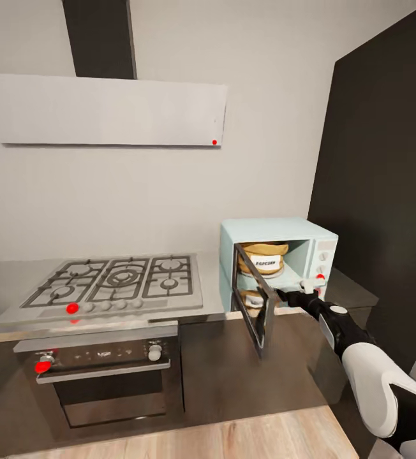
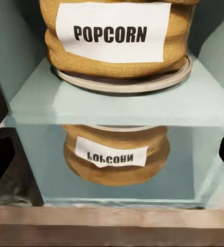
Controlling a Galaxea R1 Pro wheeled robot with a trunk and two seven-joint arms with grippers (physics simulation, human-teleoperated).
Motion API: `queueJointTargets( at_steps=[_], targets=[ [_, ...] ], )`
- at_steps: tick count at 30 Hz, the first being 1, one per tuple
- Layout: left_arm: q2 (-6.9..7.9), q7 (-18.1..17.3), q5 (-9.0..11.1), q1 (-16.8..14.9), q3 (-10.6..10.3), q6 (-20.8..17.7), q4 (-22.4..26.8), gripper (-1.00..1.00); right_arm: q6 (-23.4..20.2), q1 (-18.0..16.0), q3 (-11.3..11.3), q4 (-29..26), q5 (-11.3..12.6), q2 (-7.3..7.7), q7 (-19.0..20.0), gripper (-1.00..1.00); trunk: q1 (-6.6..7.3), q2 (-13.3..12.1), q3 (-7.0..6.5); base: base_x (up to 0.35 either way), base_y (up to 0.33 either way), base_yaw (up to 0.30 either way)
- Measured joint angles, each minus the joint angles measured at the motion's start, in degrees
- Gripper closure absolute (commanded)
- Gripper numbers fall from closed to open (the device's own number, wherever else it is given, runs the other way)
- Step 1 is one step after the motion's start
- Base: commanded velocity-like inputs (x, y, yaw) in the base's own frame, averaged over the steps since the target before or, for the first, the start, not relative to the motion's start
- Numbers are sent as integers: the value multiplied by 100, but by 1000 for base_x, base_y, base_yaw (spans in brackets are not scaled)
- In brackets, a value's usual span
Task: In the kitchen, take the popcorn bag from the countertop, put it into the microwave, and heat it until the popcorn is cooked so the cooked popcorn ends up inside the bag.
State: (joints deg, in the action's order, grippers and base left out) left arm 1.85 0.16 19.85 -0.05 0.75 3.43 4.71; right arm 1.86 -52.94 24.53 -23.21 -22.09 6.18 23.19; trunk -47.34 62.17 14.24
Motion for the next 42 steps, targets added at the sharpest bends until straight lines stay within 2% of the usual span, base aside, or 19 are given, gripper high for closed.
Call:
queueJointTargets(
  at_steps=[2, 5, 7, 9, 11, 12, 14, 16, 19, 22, 24, 26, 27, 29, 30, 32, 37, 42],
  targets=[
    [0, 0, 0, 0, 0, -1, 0, -100, -255, -1, -3, -122, -7, 92, 72, -100, 0, 0, 0, -340, 0, 0],
    [0, 0, 0, 0, -1, 0, 0, -100, -1169, -1, -14, -592, -30, 177, 273, -100, 0, 0, 0, -340, 0, 0],
    [0, 0, 0, 0, -1, -1, 0, -100, -1542, 0, -9, -678, -31, 230, 290, -100, 0, 0, 0, -340, 0, 0],
    [0, 0, 1, -1, 0, 0, 0, -100, -1991, 0, -13, -720, -50, 385, 298, -100, 0, 0, 0, -340, 0, 0],
    [0, 0, 0, -2, 0, 0, 0, -100, -2185, 0, -16, -679, -37, 492, 296, -100, 0, -1, 0, -339, 0, 0],
    [0, 0, 0, -1, -1, -1, 1, -100, -2280, 8, -17, -552, -146, 556, 293, -100, 0, 0, 0, -339, 0, 0],
    [0, 0, 1, 0, -1, 0, 0, -100, -2318, 56, -22, -358, -290, 591, 276, -100, -1, 0, 0, -339, 0, 0],
    [0, 0, 5, 0, 0, -1, 1, -100, -2317, 258, -25, -28, -407, 606, 256, -100, -1, -1, 1, -339, 0, 0],
    [0, 0, 1, -2, -1, -1, 1, -100, -2282, 671, -26, 377, -570, 608, 195, -100, 0, 0, 1, -339, 0, 0],
    [6, 0, 0, -2, 0, -1, 1, -100, -2256, 1178, -32, 701, -615, 597, 1, -100, 0, 0, 1, -294, 0, 0],
    [8, 0, 4, -2, 0, -2, -4, -100, -2079, 1613, -38, 1077, -627, 584, -231, -100, 2, 0, 2, -86, 0, 0],
    [9, 0, 2, -3, 0, -2, -7, -100, -1734, 1865, -40, 1568, -624, 558, -590, -100, 3, 0, 1, -25, 0, 0],
    [9, 0, 0, -1, 0, -1, -8, -100, -1335, 2012, -47, 2083, -622, 535, -1067, -100, 3, 1, 1, -5, 0, 0],
    [9, 0, 0, 0, -1, -1, -7, -100, -593, 2722, -46, 2437, -611, 504, -1770, -100, 3, 1, 2, -2, 0, 0],
    [11, 0, -1, -1, 0, -2, -7, -100, -380, 3006, -45, 2473, -608, 495, -1895, -100, 3, 1, 2, 0, 0, 0],
    [13, 0, 1, -2, 0, -2, -10, -100, -200, 3306, -39, 2494, -596, 473, -1983, -100, 3, 1, 2, 0, 0, 0],
    [18, 0, 7, -1, 0, -1, -23, -100, 310, 3968, -34, 2495, -597, 149, -2018, -100, 3, 1, 1, 0, 0, 0],
    [10, 0, 7, -2, -1, -1, -15, -100, 304, 4040, -32, 2496, -615, 107, -2020, -100, 3, 1, 0, 0, 0, 0]
  ],
)
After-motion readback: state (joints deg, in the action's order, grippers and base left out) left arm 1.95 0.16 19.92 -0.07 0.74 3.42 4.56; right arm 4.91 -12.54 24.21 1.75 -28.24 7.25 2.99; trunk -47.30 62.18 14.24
